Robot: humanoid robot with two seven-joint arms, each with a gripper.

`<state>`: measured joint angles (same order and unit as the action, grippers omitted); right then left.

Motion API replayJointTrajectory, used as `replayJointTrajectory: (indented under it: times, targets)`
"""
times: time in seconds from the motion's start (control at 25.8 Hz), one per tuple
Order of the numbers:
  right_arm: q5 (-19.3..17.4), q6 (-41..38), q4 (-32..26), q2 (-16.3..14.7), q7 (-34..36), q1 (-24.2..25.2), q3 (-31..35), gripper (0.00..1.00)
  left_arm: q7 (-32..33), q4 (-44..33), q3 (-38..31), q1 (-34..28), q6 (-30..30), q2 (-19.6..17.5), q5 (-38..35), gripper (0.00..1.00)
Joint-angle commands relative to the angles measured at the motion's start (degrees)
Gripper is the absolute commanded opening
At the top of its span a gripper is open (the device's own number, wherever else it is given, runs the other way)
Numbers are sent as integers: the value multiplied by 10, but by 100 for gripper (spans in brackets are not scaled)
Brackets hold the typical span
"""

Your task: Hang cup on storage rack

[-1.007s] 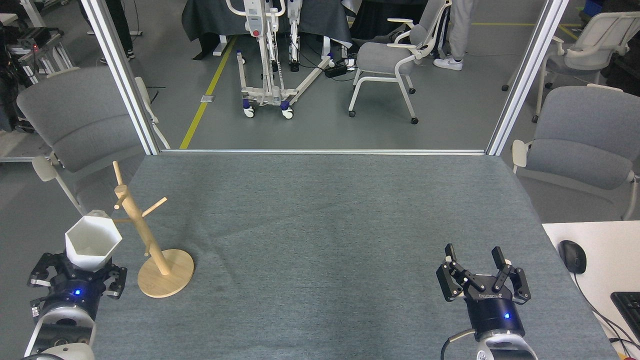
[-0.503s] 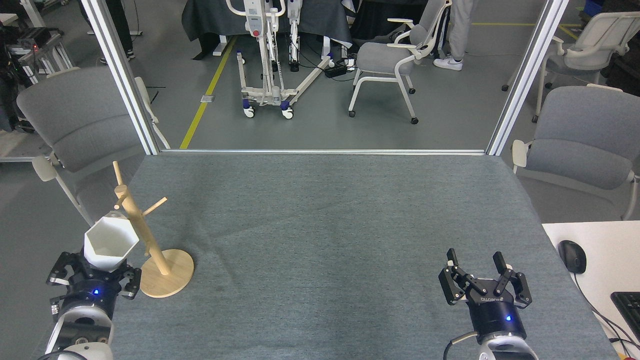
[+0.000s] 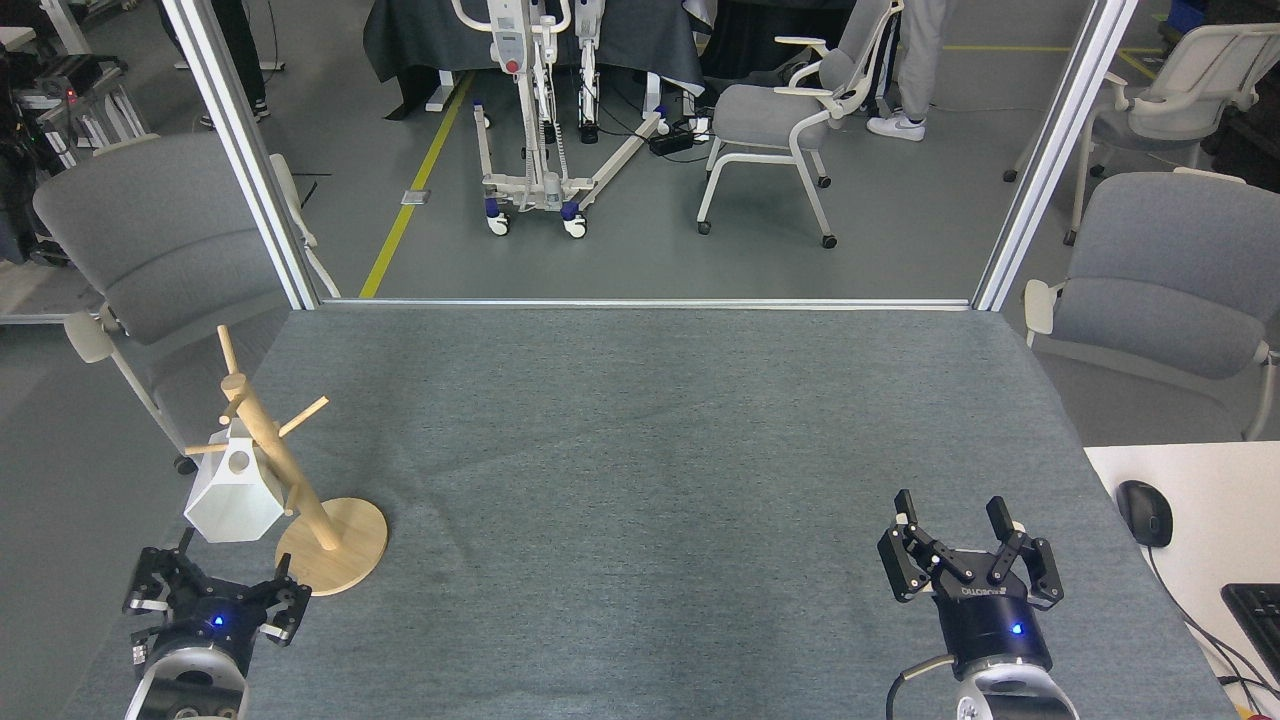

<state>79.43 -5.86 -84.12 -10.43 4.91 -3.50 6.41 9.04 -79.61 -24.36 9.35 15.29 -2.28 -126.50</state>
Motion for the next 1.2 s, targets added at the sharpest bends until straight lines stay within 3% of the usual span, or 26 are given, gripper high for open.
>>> replayJointTrajectory:
  times: [0.0,0.19,0.39,0.7,0.93,1.16]
  targets:
    - [-1,0,-2,-1,-2,-3,0,99,-1,17,0,-13,3,3,0,98]
    - [-1,-1,-6,-3,-2,-7,-4,99,-19,28,0,-28,7,22,18,98]
    - [-1,-5,-7,-1,-2,-5,-6,99,-63,9,26,-38,41,92,58,98]
    - [1,-6,-10,30,-2,-3,-4,100,-80,-28,177,-28,22,98,305,98]
    - [2,-5,-16,37,-2,-5,1,100,-78,-17,241,35,-78,98,309,98]
    - [5,1,-11,37,-2,-12,6,100,-80,-68,240,-29,-74,94,310,98]
